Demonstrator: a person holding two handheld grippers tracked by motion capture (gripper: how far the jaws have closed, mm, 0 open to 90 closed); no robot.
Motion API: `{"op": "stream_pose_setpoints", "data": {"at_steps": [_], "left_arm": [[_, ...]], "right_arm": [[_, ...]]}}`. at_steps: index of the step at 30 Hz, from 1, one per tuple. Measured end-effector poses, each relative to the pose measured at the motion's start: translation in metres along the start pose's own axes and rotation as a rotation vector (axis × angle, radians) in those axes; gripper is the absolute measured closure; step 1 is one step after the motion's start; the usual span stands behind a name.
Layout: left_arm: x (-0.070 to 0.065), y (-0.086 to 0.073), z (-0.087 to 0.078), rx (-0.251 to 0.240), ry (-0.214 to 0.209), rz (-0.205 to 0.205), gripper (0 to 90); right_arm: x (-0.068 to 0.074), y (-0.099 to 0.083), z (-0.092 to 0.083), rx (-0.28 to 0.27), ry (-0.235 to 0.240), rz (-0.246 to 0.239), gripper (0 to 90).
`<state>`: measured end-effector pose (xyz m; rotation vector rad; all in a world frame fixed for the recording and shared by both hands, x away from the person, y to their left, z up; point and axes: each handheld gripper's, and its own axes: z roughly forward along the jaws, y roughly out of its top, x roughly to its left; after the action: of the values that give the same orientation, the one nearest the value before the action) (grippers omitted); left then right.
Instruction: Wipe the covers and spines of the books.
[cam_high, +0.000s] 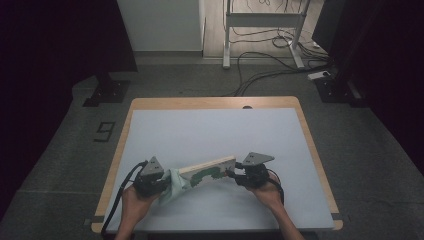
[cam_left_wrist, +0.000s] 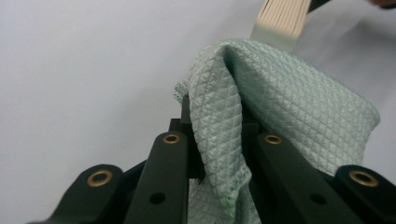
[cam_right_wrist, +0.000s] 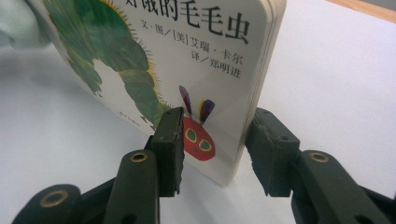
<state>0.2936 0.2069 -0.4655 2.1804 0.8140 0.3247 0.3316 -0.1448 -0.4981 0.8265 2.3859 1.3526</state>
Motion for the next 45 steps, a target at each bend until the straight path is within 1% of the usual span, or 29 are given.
{"op": "stream_pose_setpoints", "data": {"at_steps": [4, 14, 16, 18, 22, 25, 27, 30, 36, 40, 43, 45], "left_arm": [[0.001, -0.008, 0.009, 0.009, -0.004, -0.015, 80.1], [-0.001, -0.030, 0.034, 0.073, -0.002, -0.032, 79.8], [-0.001, -0.034, 0.038, 0.068, -0.002, -0.037, 79.9], [0.000, -0.037, 0.038, 0.055, -0.010, -0.050, 79.8], [0.001, -0.036, 0.037, 0.056, -0.012, -0.047, 79.9], [0.001, -0.032, 0.033, 0.054, -0.011, -0.042, 79.9], [0.000, -0.027, 0.029, 0.052, -0.005, -0.031, 79.8], [-0.001, -0.017, 0.020, 0.046, 0.002, -0.010, 79.7], [-0.001, 0.005, -0.002, 0.011, 0.008, 0.014, 79.3], [0.000, 0.017, -0.012, -0.004, 0.018, 0.034, 79.1], [-0.001, 0.023, -0.017, -0.013, 0.027, 0.046, 78.9], [0.000, 0.025, -0.020, -0.020, 0.024, 0.048, 78.8]], "right_arm": [[0.000, -0.001, 0.000, -0.005, -0.001, -0.001, 56.2], [0.001, -0.001, 0.000, -0.007, -0.004, -0.002, 56.2], [0.001, -0.001, 0.000, -0.007, -0.005, -0.002, 56.1], [0.001, -0.001, 0.000, -0.008, -0.005, -0.001, 56.1], [0.001, -0.001, 0.000, -0.008, -0.006, -0.002, 56.2], [0.002, -0.002, -0.001, -0.011, -0.005, -0.003, 56.2], [0.002, -0.002, -0.001, -0.011, -0.005, -0.002, 56.1], [0.002, -0.002, -0.001, -0.010, -0.005, -0.004, 56.1], [0.002, -0.002, -0.001, -0.010, -0.006, -0.003, 56.1], [0.002, -0.002, -0.001, -0.010, -0.006, -0.003, 56.1], [0.002, -0.002, -0.001, -0.009, -0.007, -0.003, 56.2], [0.002, -0.002, -0.001, -0.010, -0.007, -0.003, 56.2]]}}
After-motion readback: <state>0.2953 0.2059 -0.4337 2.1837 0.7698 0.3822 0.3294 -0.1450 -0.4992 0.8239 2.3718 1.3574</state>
